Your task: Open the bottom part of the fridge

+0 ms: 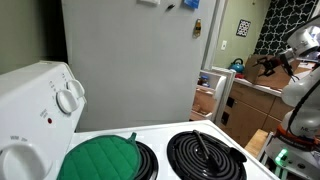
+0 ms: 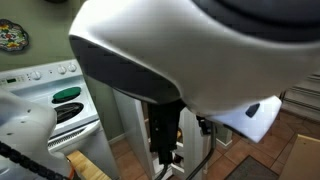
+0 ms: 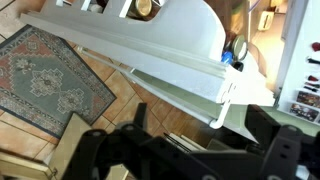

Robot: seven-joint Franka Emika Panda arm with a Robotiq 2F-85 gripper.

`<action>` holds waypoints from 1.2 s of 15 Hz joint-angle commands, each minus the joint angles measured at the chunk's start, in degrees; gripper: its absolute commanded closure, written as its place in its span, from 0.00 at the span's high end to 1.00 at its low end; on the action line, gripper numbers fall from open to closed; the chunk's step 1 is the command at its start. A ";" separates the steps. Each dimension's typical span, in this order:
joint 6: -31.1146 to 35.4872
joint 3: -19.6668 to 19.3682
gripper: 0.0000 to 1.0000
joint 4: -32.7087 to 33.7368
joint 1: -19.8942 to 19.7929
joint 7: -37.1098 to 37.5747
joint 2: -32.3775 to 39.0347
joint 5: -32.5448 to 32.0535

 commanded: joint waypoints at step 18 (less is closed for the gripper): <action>-13.70 2.97 1.00 -4.57 5.58 1.33 -20.40 -15.45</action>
